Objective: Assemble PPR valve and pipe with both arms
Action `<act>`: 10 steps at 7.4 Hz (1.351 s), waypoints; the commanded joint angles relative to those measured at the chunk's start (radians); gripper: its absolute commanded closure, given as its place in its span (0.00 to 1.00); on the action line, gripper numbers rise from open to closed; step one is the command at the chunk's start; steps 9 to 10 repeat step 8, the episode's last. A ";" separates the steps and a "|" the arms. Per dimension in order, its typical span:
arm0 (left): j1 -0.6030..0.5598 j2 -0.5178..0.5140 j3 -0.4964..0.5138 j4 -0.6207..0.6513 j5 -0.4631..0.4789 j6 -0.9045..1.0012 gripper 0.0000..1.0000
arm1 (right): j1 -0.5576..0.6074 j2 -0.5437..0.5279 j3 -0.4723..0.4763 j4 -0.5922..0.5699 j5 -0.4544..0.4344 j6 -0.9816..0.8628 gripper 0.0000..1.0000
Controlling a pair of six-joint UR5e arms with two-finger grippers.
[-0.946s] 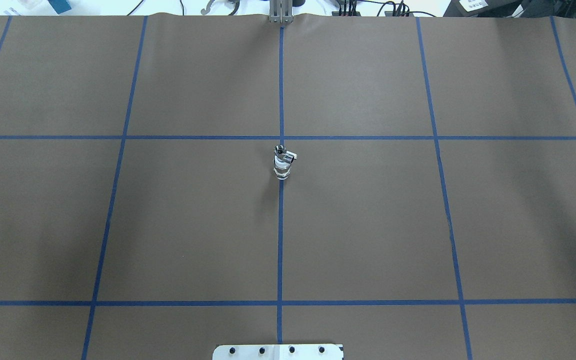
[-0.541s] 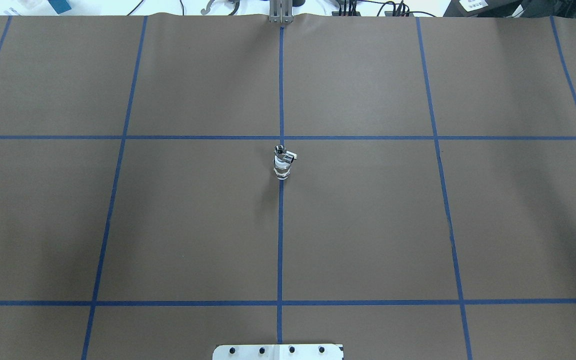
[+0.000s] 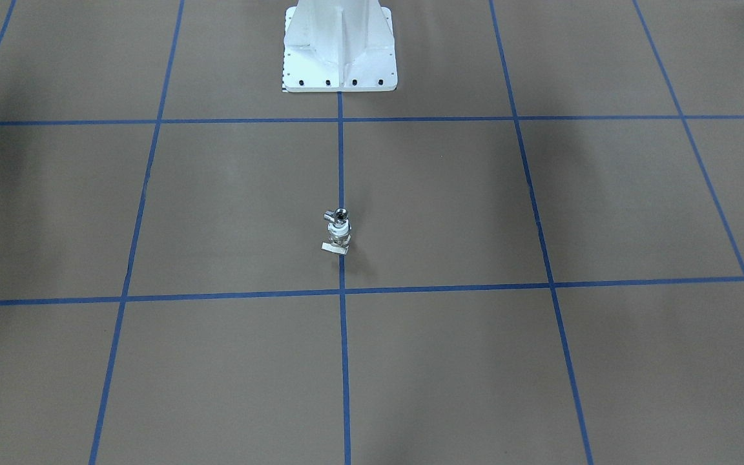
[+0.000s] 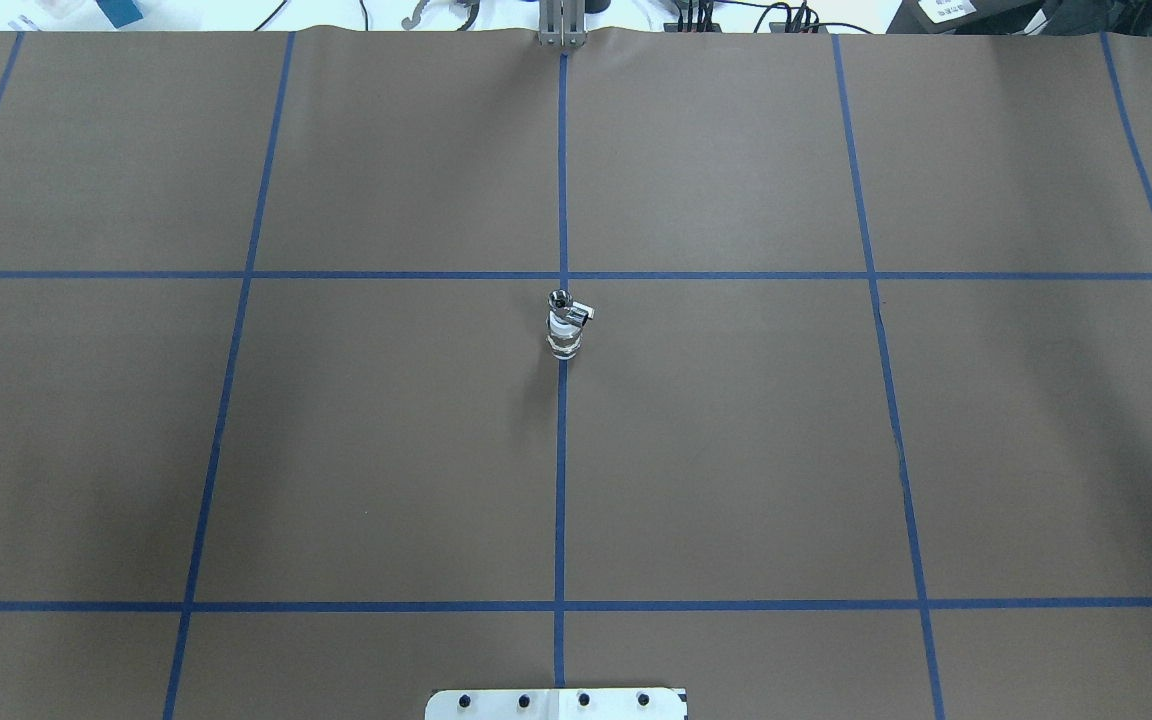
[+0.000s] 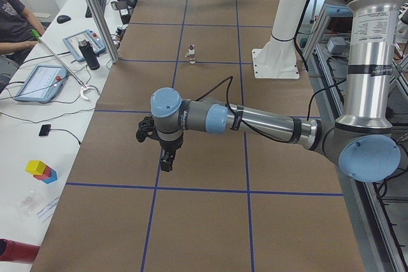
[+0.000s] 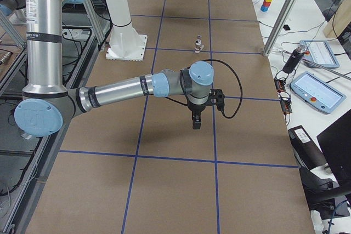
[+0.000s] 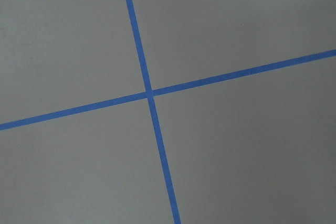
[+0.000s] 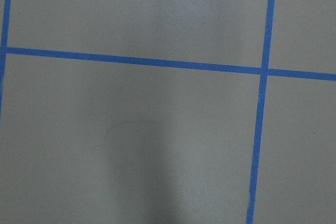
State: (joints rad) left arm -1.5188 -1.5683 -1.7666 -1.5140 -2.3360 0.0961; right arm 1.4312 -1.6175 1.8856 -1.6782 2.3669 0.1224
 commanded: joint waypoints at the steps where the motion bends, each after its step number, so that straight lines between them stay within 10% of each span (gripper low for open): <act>1: 0.000 0.001 -0.010 0.000 0.000 0.000 0.00 | 0.000 0.025 -0.003 -0.002 -0.003 -0.001 0.00; 10: 0.000 0.001 -0.014 -0.002 0.000 -0.003 0.00 | -0.003 0.028 -0.014 -0.002 -0.006 -0.001 0.00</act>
